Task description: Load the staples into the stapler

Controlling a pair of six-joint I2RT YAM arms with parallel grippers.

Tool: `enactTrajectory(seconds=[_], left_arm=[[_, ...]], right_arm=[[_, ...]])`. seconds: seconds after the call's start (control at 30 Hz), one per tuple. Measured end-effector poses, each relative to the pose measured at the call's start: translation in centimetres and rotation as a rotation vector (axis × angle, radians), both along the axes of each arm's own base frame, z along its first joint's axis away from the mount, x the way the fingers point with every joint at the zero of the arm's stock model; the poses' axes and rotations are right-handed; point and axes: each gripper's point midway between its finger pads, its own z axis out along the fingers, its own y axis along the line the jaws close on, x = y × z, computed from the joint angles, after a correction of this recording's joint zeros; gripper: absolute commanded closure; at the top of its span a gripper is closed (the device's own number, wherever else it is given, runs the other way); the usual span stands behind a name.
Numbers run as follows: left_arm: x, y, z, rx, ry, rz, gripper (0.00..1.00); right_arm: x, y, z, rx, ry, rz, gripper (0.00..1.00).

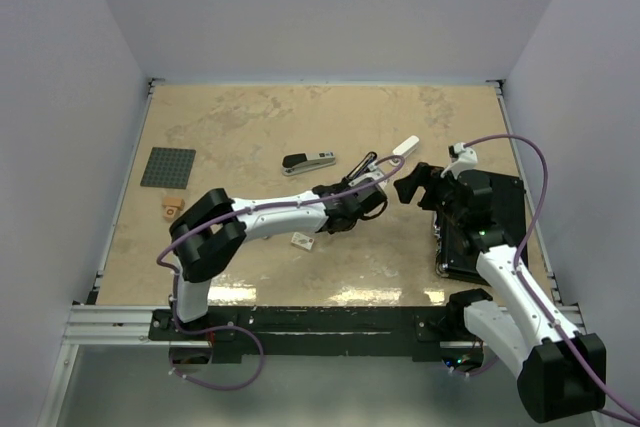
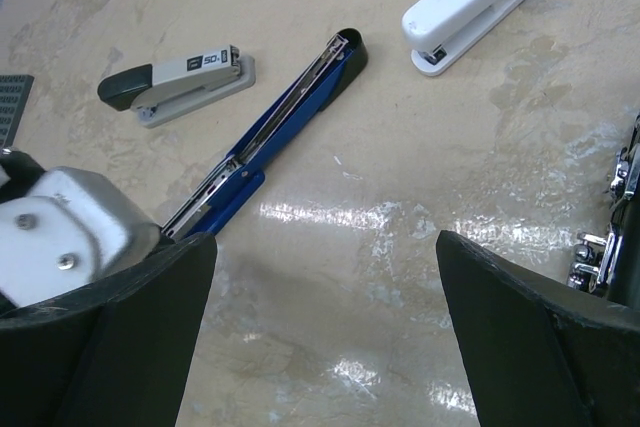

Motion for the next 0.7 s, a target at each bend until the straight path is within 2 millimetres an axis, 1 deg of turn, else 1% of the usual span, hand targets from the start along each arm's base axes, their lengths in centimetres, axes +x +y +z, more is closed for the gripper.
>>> enactTrajectory(seconds=[0.1,0.2,0.3,0.37,0.47,0.53,0.7], left_arm=[[-0.6,-1.1,1.3,-0.094,0.042,-0.028,0.84],[-1.6,-2.6,2.5,-0.232,0.106,-0.069,0.84],[-2.9,-3.7,2.8,-0.362,0.185,-0.109,0.84],[-3.7,-4.4,2.2,-0.418,0.242,-0.127,0.84],[-5.1,-5.0,0.8,-0.463,0.318,-0.146,0.84],[-5.9,-5.2,-0.2,-0.479,0.36,-0.152,0.84],[-6.7,-5.3,-2.5,-0.487,0.408,-0.141,0.83]], right_arm=[[0.0,0.0,0.2,0.005,-0.005,-0.003,0.03],[-0.2,-0.1,0.5,0.006,-0.013,-0.007,0.03],[-0.6,-0.3,0.6,0.001,-0.003,-0.015,0.03],[-0.6,-0.7,0.7,-0.008,0.009,-0.033,0.03],[-0.8,-1.1,1.3,-0.022,0.02,-0.053,0.02],[-1.0,-1.4,2.1,-0.032,0.019,-0.061,0.02],[-1.3,-2.3,5.1,-0.069,-0.011,-0.09,0.02]])
